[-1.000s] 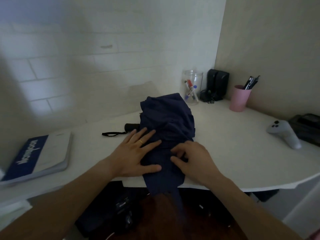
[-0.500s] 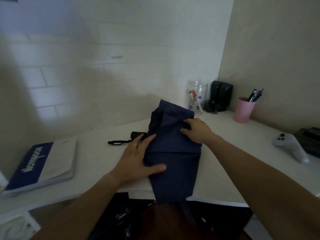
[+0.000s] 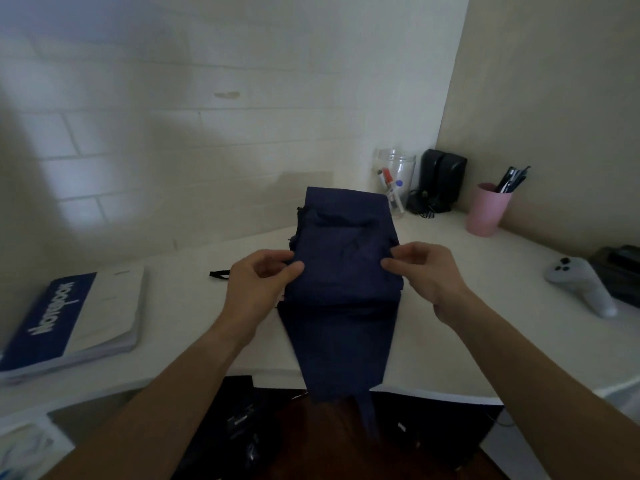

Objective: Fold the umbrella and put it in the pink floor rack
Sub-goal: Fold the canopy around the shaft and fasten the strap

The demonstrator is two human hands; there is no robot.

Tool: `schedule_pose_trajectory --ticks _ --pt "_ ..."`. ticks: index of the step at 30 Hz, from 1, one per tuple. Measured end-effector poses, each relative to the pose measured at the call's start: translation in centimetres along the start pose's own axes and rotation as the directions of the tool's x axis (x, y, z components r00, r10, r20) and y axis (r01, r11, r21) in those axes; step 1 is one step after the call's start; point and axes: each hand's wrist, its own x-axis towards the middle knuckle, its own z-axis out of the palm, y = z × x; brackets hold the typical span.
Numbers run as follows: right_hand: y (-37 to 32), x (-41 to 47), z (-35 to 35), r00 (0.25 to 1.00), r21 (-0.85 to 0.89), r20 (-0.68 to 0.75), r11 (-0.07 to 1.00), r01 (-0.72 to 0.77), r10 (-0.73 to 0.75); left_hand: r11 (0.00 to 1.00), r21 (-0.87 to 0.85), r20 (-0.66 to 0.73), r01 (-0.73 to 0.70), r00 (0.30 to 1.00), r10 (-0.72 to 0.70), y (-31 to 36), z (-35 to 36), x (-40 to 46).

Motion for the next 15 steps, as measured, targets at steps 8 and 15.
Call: schedule_pose_trajectory --ticks 8,15 --pt "-1.3 -3.2 -2.7 0.964 0.003 0.226 0.989 0.146 -0.143 0.995 0.092 0.124 -0.026 0.992 0.015 3.0 -1.9 -3.4" --pt "1.6 -6.4 -4.0 0.806 -0.184 0.497 0.869 0.460 -0.321 0.908 0.413 0.277 -0.072 0.960 -0.050 1.2 -3.1 -7.2"
